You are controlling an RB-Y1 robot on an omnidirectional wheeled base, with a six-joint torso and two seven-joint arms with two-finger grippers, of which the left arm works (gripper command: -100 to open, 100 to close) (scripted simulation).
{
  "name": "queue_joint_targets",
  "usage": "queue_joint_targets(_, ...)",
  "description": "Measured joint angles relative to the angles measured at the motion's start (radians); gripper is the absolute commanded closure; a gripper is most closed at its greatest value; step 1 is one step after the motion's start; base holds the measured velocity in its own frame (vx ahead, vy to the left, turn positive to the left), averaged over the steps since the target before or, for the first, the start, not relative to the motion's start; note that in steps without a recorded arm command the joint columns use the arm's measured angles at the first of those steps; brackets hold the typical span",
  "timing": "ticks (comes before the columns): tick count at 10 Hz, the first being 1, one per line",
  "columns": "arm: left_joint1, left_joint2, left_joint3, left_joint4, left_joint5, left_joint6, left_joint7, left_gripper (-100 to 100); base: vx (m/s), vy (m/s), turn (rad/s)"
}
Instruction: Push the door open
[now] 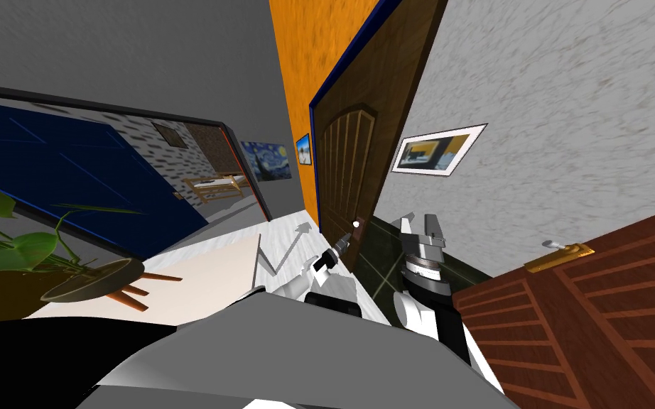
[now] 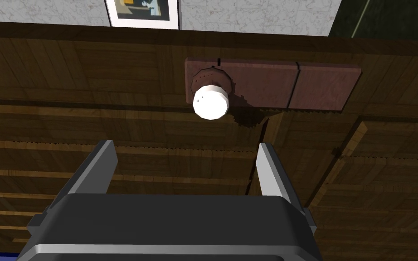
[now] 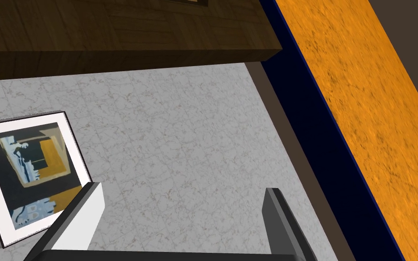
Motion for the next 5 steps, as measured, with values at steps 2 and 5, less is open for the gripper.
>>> queue_joint_targets(2, 0.000, 0.000, 0.000, 0.000, 0.000, 0.000, 0.000, -100, -0.004, -0.002, -0.012)
queue_joint_targets(5, 0.000, 0.000, 0.000, 0.000, 0.000, 0.000, 0.000, -100, 0.026, 0.004, 0.025)
